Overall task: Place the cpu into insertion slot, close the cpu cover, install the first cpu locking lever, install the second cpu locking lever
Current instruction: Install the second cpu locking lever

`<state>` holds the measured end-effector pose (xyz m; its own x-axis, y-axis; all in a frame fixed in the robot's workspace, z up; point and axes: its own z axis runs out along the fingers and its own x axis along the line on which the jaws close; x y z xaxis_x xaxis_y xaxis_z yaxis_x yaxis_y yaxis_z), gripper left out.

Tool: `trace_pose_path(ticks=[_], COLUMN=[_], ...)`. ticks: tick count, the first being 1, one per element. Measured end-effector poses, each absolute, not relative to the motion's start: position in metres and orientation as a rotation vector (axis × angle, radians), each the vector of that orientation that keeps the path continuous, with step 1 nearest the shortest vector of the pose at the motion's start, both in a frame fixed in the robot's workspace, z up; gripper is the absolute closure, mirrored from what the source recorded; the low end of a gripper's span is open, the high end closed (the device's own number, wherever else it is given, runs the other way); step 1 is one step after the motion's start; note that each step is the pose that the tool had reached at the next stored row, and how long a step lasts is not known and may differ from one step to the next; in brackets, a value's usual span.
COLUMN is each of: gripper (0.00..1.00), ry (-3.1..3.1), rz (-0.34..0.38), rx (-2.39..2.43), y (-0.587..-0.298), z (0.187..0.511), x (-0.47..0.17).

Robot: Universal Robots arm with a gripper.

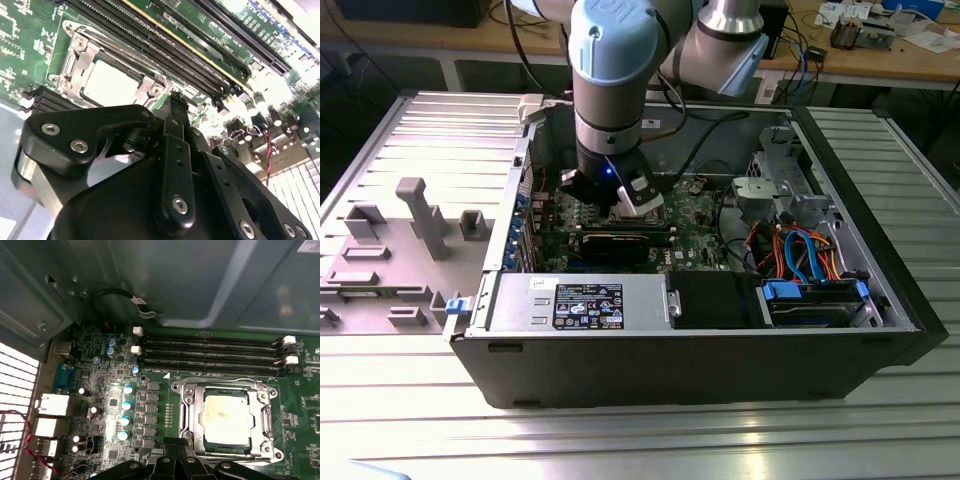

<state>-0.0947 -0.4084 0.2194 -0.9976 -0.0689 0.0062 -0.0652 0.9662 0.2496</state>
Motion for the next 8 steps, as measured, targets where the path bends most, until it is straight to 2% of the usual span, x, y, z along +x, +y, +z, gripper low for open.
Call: trace_pose_path(ticks=[8], gripper=[0.89], ry=[-3.099], rz=[-0.393], rx=[0.106], y=[-0.4084], z=[0.2219], x=[-0.0947])
